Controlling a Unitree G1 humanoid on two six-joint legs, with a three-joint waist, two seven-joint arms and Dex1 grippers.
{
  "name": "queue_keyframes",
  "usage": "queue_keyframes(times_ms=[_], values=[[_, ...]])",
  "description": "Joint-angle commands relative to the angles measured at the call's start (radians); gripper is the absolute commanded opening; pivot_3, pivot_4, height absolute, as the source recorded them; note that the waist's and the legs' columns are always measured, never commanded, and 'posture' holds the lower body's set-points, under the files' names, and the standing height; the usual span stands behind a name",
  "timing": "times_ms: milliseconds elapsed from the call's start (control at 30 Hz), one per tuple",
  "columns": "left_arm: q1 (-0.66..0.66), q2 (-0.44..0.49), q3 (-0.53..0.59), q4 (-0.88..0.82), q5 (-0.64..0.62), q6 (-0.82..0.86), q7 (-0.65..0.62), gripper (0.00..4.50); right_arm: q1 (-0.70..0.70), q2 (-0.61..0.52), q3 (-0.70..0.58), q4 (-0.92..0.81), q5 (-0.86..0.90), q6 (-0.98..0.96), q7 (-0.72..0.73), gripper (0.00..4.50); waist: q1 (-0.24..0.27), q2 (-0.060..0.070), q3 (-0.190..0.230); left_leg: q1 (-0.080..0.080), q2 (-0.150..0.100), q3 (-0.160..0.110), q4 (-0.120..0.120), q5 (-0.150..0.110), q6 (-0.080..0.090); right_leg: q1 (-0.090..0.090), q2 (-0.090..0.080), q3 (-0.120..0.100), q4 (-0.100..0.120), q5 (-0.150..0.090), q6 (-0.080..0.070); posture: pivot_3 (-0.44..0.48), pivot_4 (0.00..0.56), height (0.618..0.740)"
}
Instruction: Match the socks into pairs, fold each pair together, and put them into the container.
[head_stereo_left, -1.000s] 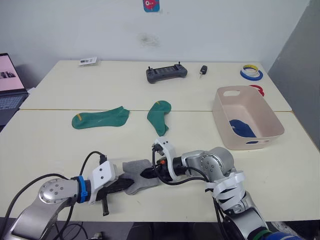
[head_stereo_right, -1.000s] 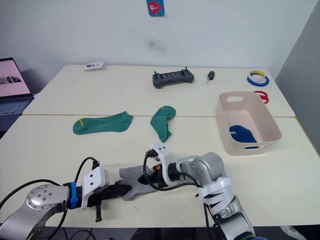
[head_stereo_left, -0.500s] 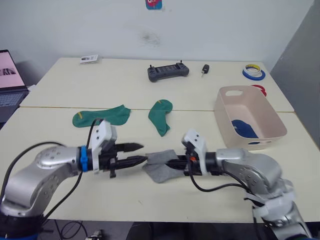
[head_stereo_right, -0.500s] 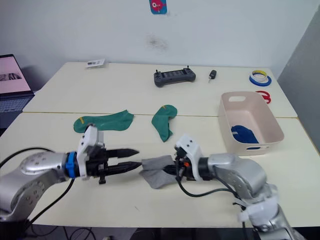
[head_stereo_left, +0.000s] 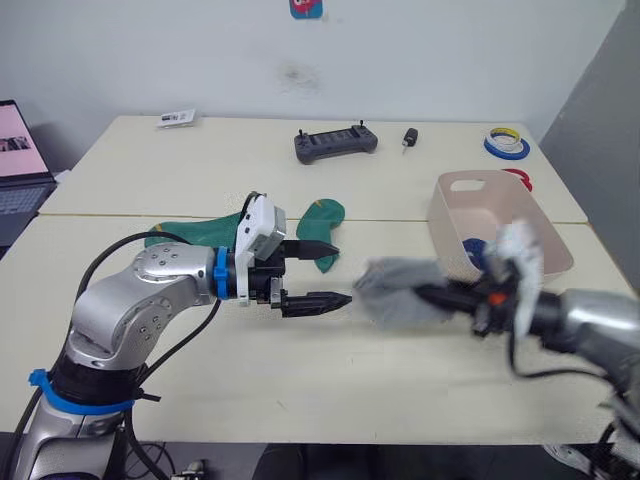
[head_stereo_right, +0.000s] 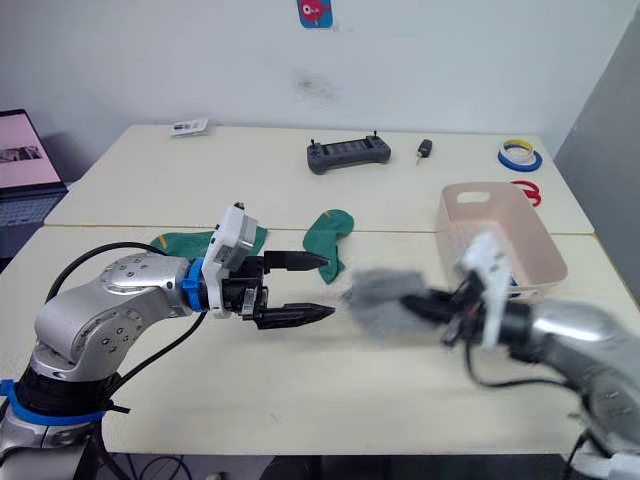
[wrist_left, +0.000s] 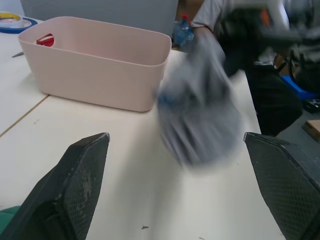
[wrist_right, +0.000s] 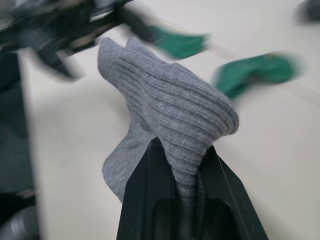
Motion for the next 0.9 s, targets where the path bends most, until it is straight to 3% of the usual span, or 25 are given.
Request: queue_keyframes(times_ms=[33, 133, 267, 500, 733, 900], values=[[-0.037, -0.009, 0.006, -0.025, -0.009, -0.013, -0.015, 4.5, -0.032, -0.105, -0.055, 0.098, -0.094, -0.133, 0.03, 0.09, 0.001, 0.0, 0.0, 0.0, 0.0, 0.0, 0.0, 0.0, 0.0, 0.001, 0.0, 0.0, -0.002, 0.0, 0.0, 0.0, 0.15, 0.74], [-0.063, -0.016, 0.01, -0.042, -0.026, 0.002, -0.012, 4.5, -0.053, -0.254, 0.061, 0.254, -0.334, -0.407, 0.094, 0.09, 0.001, 0.001, 0.001, -0.002, 0.001, 0.001, 0.0, 0.0, 0.0, 0.0, 0.001, 0.001, -0.004, 0.0, 0.0, 0.0, 0.15, 0.74], [-0.084, -0.022, 0.013, -0.065, -0.049, 0.021, 0.002, 4.5, -0.096, -0.325, 0.258, 0.475, -0.622, -0.782, 0.126, 0.09, -0.004, 0.001, 0.001, -0.002, 0.002, 0.003, -0.001, 0.0, 0.0, 0.001, 0.001, 0.001, -0.007, 0.0, 0.0, 0.0, 0.15, 0.74], [-0.093, -0.039, 0.016, -0.094, -0.063, 0.037, 0.036, 4.5, -0.279, -0.274, 0.555, 0.9, -0.979, -1.287, 0.168, 0.09, -0.005, 0.002, 0.002, -0.001, 0.002, 0.005, 0.0, 0.002, -0.004, 0.001, -0.003, 0.002, -0.006, 0.0, 0.0, 0.0, 0.15, 0.74], [-0.081, -0.042, 0.018, -0.109, -0.059, 0.036, 0.063, 4.5, -0.393, -0.262, 0.667, 1.098, -1.077, -1.476, 0.329, 0.09, 0.0, 0.003, 0.002, -0.002, 0.002, 0.004, 0.002, 0.002, -0.004, 0.001, -0.004, 0.001, -0.005, 0.0, 0.0, 0.0, 0.15, 0.74], [-0.08, -0.045, 0.014, -0.107, -0.049, 0.027, 0.072, 4.5, -0.471, -0.259, 0.678, 1.143, -1.068, -1.497, 0.47, 1.72, 0.0, 0.003, 0.002, -0.001, 0.002, 0.002, 0.006, 0.002, -0.004, 0.002, -0.004, 0.001, -0.003, 0.0, 0.0, 0.0, 0.15, 0.74]])
